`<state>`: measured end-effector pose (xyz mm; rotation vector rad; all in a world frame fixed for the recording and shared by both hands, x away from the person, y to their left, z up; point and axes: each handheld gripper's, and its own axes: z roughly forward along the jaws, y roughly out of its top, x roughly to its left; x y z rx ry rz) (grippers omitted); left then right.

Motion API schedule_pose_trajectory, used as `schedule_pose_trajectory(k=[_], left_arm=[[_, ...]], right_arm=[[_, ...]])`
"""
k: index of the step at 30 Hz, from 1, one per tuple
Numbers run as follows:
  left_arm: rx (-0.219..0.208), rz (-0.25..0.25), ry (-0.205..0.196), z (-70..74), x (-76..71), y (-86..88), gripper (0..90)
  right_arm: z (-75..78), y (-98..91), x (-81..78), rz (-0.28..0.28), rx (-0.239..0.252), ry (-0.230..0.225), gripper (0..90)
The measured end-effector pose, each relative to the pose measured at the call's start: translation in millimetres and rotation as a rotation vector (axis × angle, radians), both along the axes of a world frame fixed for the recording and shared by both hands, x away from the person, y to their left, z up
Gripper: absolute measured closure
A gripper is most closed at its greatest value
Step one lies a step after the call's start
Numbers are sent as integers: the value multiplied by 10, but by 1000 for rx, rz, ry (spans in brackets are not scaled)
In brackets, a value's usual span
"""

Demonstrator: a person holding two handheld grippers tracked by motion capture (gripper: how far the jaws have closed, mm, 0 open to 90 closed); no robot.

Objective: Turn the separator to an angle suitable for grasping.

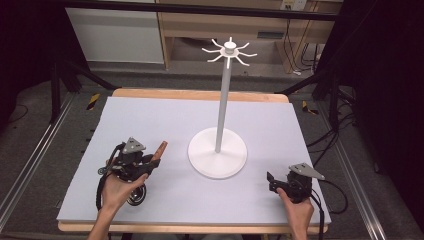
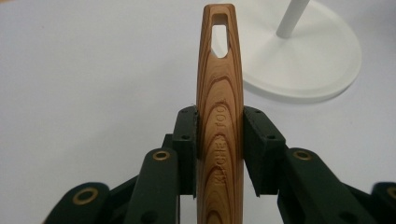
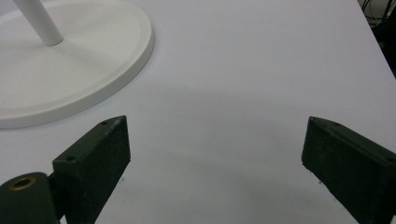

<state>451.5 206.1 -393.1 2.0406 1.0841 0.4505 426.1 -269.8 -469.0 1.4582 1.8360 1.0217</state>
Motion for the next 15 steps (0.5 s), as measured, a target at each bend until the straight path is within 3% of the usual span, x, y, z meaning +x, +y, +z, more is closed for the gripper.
schedule_pose_trajectory(k=[15], left_arm=[[-112,16,-147,136,-126,45,673]], right_arm=[[5,-5,-12,-10,2,-2,84]])
